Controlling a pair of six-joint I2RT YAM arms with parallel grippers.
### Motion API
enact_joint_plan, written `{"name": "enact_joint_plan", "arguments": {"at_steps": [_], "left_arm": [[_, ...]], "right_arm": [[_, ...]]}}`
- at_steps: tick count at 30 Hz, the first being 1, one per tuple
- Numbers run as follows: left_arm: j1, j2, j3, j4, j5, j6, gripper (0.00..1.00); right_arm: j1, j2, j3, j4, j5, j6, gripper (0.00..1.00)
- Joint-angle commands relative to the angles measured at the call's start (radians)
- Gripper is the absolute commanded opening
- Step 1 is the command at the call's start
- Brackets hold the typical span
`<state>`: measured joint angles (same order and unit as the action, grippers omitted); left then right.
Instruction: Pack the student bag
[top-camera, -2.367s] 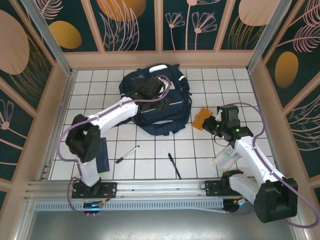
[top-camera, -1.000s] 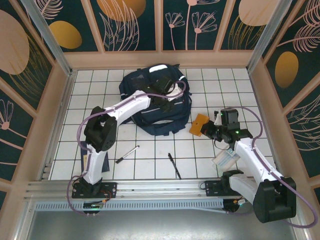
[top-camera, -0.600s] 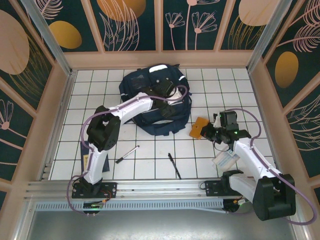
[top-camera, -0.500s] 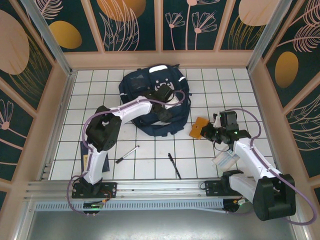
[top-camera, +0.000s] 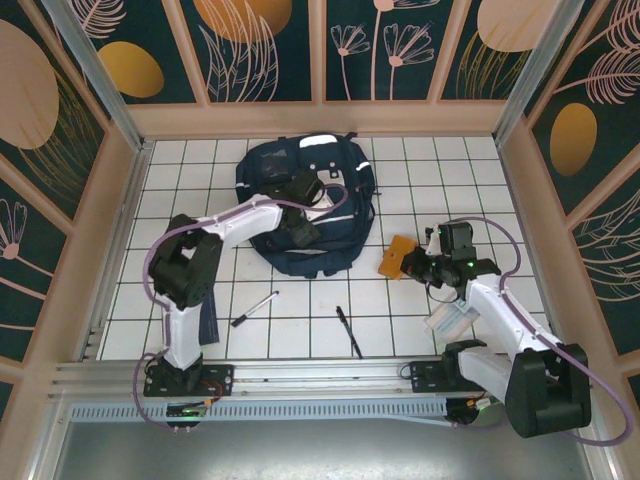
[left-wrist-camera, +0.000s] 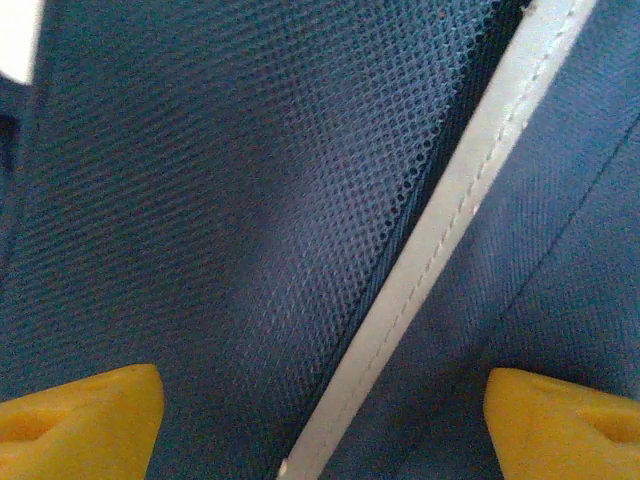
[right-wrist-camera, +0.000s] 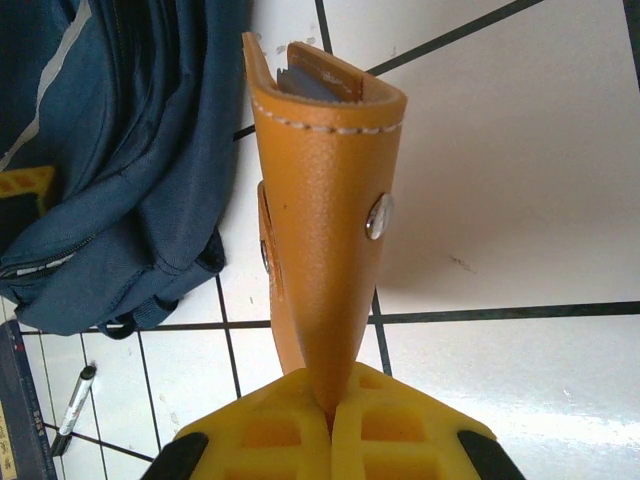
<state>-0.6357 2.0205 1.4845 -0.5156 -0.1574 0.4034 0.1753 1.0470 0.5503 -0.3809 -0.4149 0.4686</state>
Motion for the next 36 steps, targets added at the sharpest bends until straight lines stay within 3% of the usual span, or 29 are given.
{"name": "enact_joint_plan", "arguments": {"at_steps": [1, 6, 9, 12, 14, 15, 18, 23, 30, 36], "left_arm": [[-0.008, 0.123, 0.119, -0.056, 0.024, 0.016, 0.81], [-0.008, 0.149, 0.124, -0.005, 0.112, 0.011, 0.72], [-0.008, 0.097, 0.085, 0.057, 0.156, 0.004, 0.41], [-0.008, 0.025, 0.064, 0.136, 0.209, -0.044, 0.23], [-0.008, -0.022, 0.072, 0.181, 0.255, -0.087, 0.03], [-0.008, -0.034, 0.09, 0.176, 0.275, -0.094, 0.0], [-0.006, -0.069, 0.153, 0.111, 0.276, -0.068, 0.02], [-0.002, -0.131, 0.117, 0.096, 0.231, -0.014, 0.0], [-0.002, -0.122, 0.247, 0.096, 0.258, -0.182, 0.0], [0.0, -0.056, 0.498, -0.003, 0.206, -0.224, 0.0]], "right_arm": [[-0.011, 0.006, -0.002, 0.032, -0.018, -0.021, 0.0], [-0.01, 0.006, -0.013, 0.047, -0.021, -0.01, 0.0], [-0.01, 0.013, -0.016, 0.054, -0.036, -0.012, 0.0], [-0.011, 0.028, -0.013, 0.067, -0.054, -0.012, 0.0], [-0.011, 0.042, -0.01, 0.085, -0.076, -0.005, 0.0], [-0.01, 0.047, -0.008, 0.092, -0.084, 0.001, 0.0], [-0.01, 0.06, 0.0, 0.099, -0.09, 0.0, 0.0], [-0.01, 0.051, -0.01, 0.088, -0.053, -0.017, 0.0], [-0.01, 0.045, -0.031, 0.139, -0.234, -0.043, 0.0], [-0.011, 0.07, -0.005, 0.127, -0.274, -0.051, 0.0]]}}
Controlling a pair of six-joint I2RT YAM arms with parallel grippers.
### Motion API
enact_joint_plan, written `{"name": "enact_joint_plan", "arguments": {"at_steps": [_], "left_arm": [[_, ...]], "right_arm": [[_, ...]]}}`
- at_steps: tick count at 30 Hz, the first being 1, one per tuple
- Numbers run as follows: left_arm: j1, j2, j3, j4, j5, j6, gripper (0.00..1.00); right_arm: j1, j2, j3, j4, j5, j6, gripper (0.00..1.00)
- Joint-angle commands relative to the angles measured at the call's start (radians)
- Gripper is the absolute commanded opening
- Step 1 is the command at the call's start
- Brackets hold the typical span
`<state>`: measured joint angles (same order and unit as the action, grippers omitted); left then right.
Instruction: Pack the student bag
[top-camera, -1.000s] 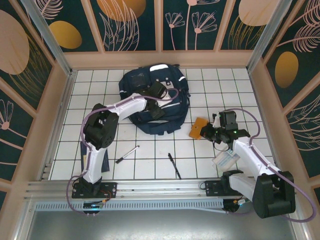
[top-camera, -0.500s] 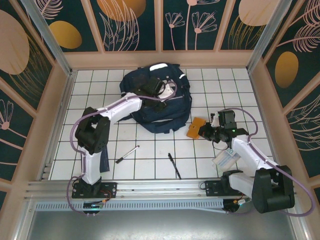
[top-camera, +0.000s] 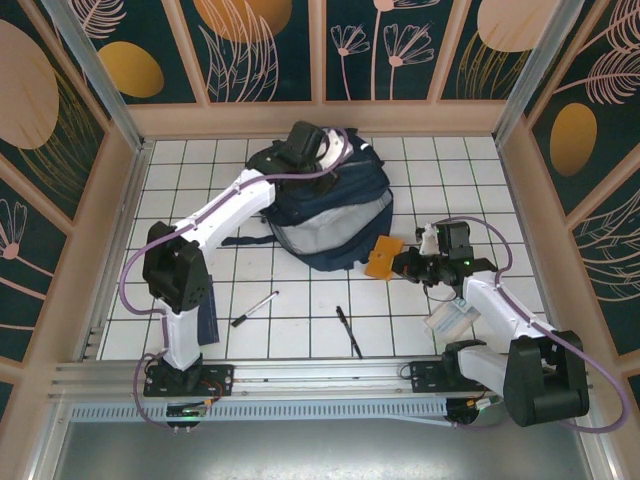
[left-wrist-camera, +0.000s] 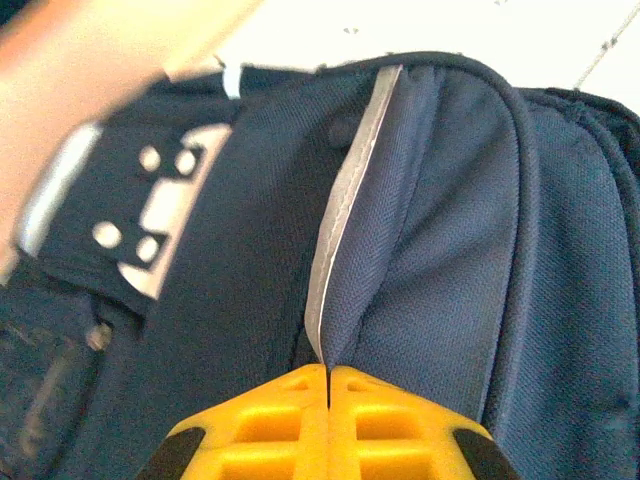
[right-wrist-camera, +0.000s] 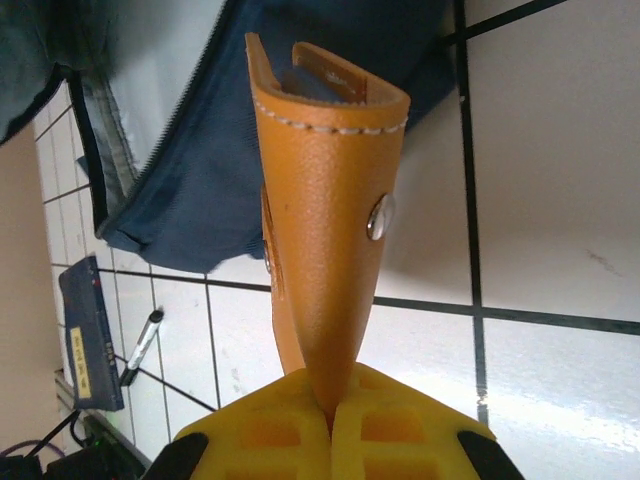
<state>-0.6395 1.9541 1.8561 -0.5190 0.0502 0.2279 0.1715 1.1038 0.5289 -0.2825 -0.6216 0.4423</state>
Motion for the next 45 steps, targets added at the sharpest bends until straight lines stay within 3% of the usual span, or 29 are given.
{"name": "enact_joint_plan", "arguments": {"at_steps": [1, 6, 11, 13, 15, 18, 19, 21, 25, 32, 36, 38, 40, 42, 45], "left_arm": [[0.004, 0.025, 0.174, -0.029, -0.003, -0.047, 0.0], [0.004, 0.079, 0.313, -0.133, -0.031, -0.016, 0.0], [0.004, 0.098, 0.336, -0.153, -0.009, -0.019, 0.0], [0.003, 0.103, 0.33, -0.154, 0.003, -0.02, 0.0], [0.004, 0.106, 0.303, -0.151, -0.017, -0.017, 0.0], [0.003, 0.097, 0.224, -0.124, -0.044, -0.01, 0.0], [0.004, 0.092, 0.2, -0.115, -0.036, -0.012, 0.0], [0.004, 0.077, 0.138, -0.079, -0.039, -0.024, 0.0], [0.004, 0.06, 0.119, -0.066, -0.047, -0.026, 0.0], [0.032, 0.031, 0.044, -0.072, -0.027, -0.051, 0.0], [0.052, -0.032, -0.004, -0.091, -0.029, -0.183, 0.21], [0.06, -0.095, -0.045, -0.113, -0.064, -0.273, 0.46], [0.075, -0.183, -0.137, -0.142, -0.145, -0.394, 0.56], [0.124, -0.314, -0.29, -0.18, -0.215, -0.559, 0.72], [0.286, -0.502, -0.562, -0.207, -0.158, -0.779, 0.75]], "right_arm": [[-0.007, 0.02, 0.013, 0.037, -0.077, -0.021, 0.0], [-0.009, 0.047, -0.006, 0.062, -0.079, -0.004, 0.0], [-0.009, 0.044, 0.009, 0.039, -0.056, -0.013, 0.0], [-0.01, 0.045, 0.034, -0.029, 0.08, 0.002, 0.0], [-0.019, 0.053, 0.057, -0.12, 0.297, 0.071, 0.0], [-0.039, 0.066, 0.052, -0.172, 0.435, 0.145, 0.0], [-0.045, 0.063, 0.036, -0.172, 0.459, 0.159, 0.03], [-0.067, 0.075, 0.004, -0.153, 0.446, 0.165, 0.22], [-0.042, 0.113, 0.022, -0.169, 0.434, 0.129, 0.5], [0.213, 0.013, 0.146, -0.238, 0.44, 0.162, 0.57], [0.358, 0.015, 0.211, -0.253, 0.491, 0.212, 0.58], [0.431, 0.033, 0.239, -0.233, 0.481, 0.235, 0.59], [0.531, 0.07, 0.263, -0.15, 0.419, 0.238, 0.59], [0.641, 0.144, 0.297, -0.013, 0.315, 0.238, 0.59], [0.748, 0.309, 0.369, 0.204, 0.194, 0.27, 0.58]]}}
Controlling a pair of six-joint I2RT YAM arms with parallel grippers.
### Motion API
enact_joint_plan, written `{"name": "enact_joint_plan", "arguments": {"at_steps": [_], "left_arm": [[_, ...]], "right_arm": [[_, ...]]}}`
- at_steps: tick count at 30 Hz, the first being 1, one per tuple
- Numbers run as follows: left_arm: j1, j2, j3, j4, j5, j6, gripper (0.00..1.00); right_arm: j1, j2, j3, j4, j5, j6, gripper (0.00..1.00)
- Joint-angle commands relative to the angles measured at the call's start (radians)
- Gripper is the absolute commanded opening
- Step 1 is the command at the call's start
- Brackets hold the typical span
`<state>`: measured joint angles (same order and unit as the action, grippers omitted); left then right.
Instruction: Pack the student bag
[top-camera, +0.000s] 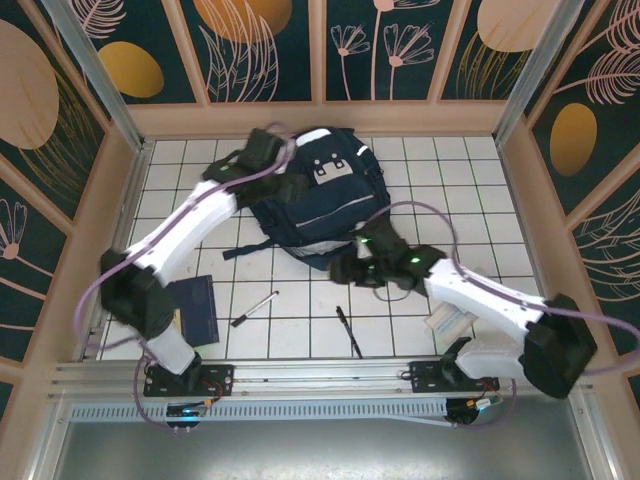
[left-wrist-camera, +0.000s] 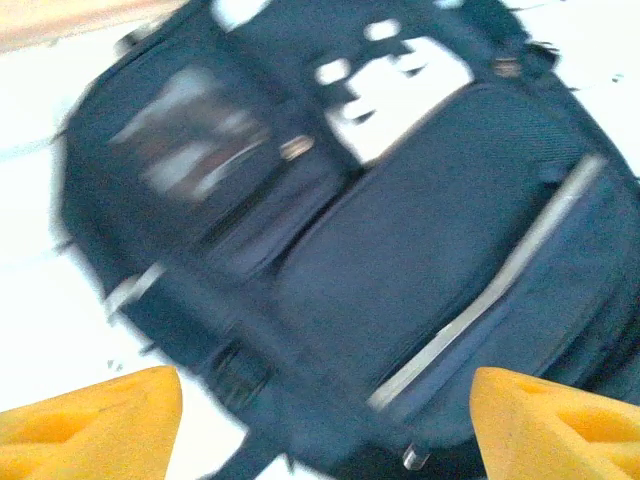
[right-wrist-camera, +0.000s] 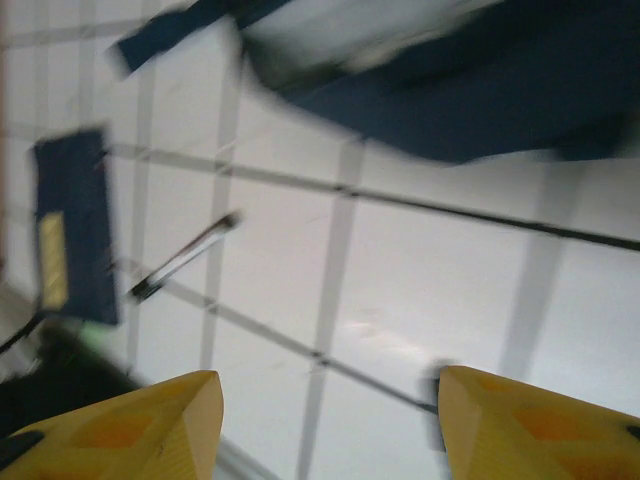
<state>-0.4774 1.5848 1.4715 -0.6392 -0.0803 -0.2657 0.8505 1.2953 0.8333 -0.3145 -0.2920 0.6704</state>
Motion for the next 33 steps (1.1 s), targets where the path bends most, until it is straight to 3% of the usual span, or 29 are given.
{"name": "enact_joint_plan", "arguments": {"at_steps": [1, 5, 8, 12, 16, 19, 25, 33], "left_arm": [[0.188, -0.197, -0.261, -0.083, 0.01, -0.337, 0.75], [0.447, -0.393, -0.543, -0.071, 0.087, -0.438, 0.69], [0.593, -0.418, -0.635, -0.076, 0.11, -0.502, 0.59], [0.675, -0.392, -0.723, -0.008, 0.112, -0.606, 0.43], [0.759, -0.369, -0.824, 0.068, 0.118, -0.671, 0.38], [0.772, -0.331, -0.891, 0.116, 0.082, -0.703, 0.3], [0.773, -0.285, -1.074, 0.353, 0.287, -0.742, 0.2], [0.767, -0.331, -1.133, 0.429, 0.454, -0.813, 0.18]], "right_arm": [[0.091, 0.179, 0.096, 0.293, -0.173, 0.051, 0.58], [0.153, 0.474, 0.326, 0.358, -0.235, 0.039, 0.56], [0.159, 0.649, 0.463, 0.385, -0.26, 0.083, 0.53], [0.19, 0.835, 0.641, 0.381, -0.302, 0.136, 0.51], [0.234, 0.973, 0.805, 0.324, -0.297, 0.19, 0.5], [0.237, 1.037, 0.846, 0.338, -0.311, 0.246, 0.48], [0.228, 1.099, 0.877, 0.37, -0.358, 0.299, 0.48], [0.213, 1.126, 0.85, 0.432, -0.388, 0.372, 0.48]]}}
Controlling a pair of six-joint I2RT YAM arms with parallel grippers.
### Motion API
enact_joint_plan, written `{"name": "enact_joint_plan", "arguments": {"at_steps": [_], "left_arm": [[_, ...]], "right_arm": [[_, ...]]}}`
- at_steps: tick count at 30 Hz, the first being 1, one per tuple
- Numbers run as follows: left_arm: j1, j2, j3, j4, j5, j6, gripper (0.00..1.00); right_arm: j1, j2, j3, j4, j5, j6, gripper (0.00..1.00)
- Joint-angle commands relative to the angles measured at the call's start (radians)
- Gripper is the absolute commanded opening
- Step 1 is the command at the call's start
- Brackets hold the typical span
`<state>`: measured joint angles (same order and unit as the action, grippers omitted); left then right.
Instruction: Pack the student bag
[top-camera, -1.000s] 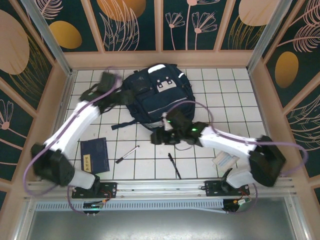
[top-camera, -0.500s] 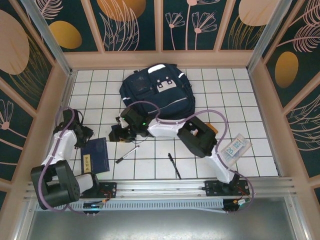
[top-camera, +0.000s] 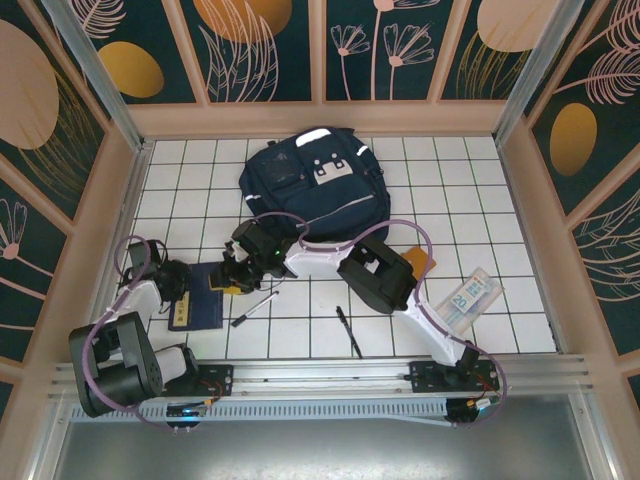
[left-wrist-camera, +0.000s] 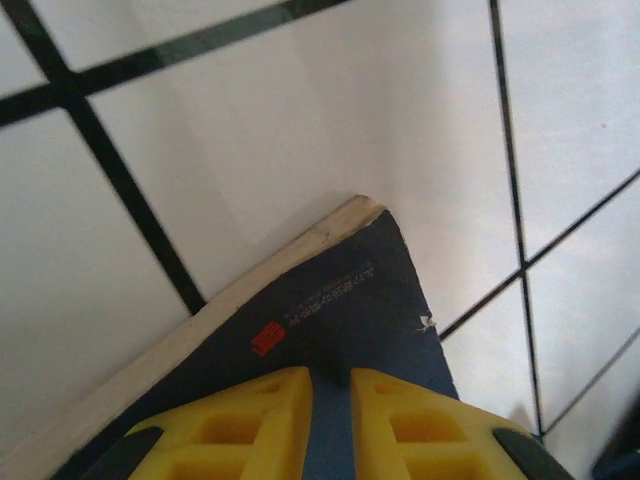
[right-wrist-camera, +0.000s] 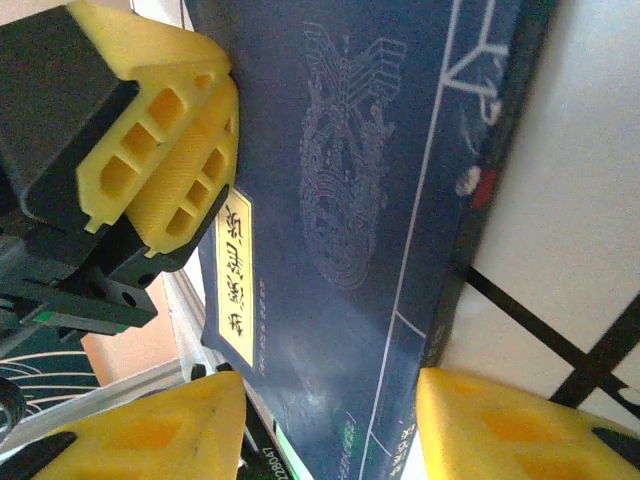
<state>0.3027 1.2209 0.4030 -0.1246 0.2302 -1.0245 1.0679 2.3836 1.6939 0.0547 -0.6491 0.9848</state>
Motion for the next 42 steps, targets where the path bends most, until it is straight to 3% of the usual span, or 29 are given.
{"name": "enact_joint_plan", "arguments": {"at_steps": [1, 8, 17, 24, 26, 30, 33, 37, 42], "left_arm": [[-0.012, 0.029, -0.06, -0.094, 0.145, -0.052, 0.18], [-0.014, 0.02, -0.046, -0.121, 0.149, -0.015, 0.14], [-0.014, 0.052, -0.083, -0.139, 0.109, -0.001, 0.08], [-0.014, 0.125, -0.055, -0.15, 0.11, -0.014, 0.02], [-0.014, 0.153, -0.038, -0.147, 0.112, -0.009, 0.0], [-0.014, 0.192, -0.029, -0.127, 0.138, -0.021, 0.0], [-0.014, 0.221, -0.035, -0.104, 0.17, -0.023, 0.0], [-0.014, 0.229, -0.047, -0.095, 0.191, -0.019, 0.0], [-0.014, 0.204, -0.034, -0.121, 0.175, -0.01, 0.0]], "right_arm": [[-0.007, 0.043, -0.013, 0.073, -0.035, 0.068, 0.48], [-0.019, 0.025, -0.053, 0.167, -0.018, 0.124, 0.48], [-0.007, 0.015, 0.043, -0.212, 0.418, 0.127, 0.45], [0.012, 0.036, 0.115, -0.326, 0.582, 0.101, 0.44], [0.005, 0.072, 0.157, -0.335, 0.567, 0.078, 0.44], [-0.004, 0.167, 0.227, -0.269, 0.399, 0.051, 0.44], [-0.006, 0.162, 0.182, -0.089, 0.252, 0.047, 0.43], [-0.015, 0.113, 0.021, 0.287, 0.072, 0.115, 0.32], [-0.027, 0.038, -0.101, 0.401, 0.092, 0.124, 0.27]]}}
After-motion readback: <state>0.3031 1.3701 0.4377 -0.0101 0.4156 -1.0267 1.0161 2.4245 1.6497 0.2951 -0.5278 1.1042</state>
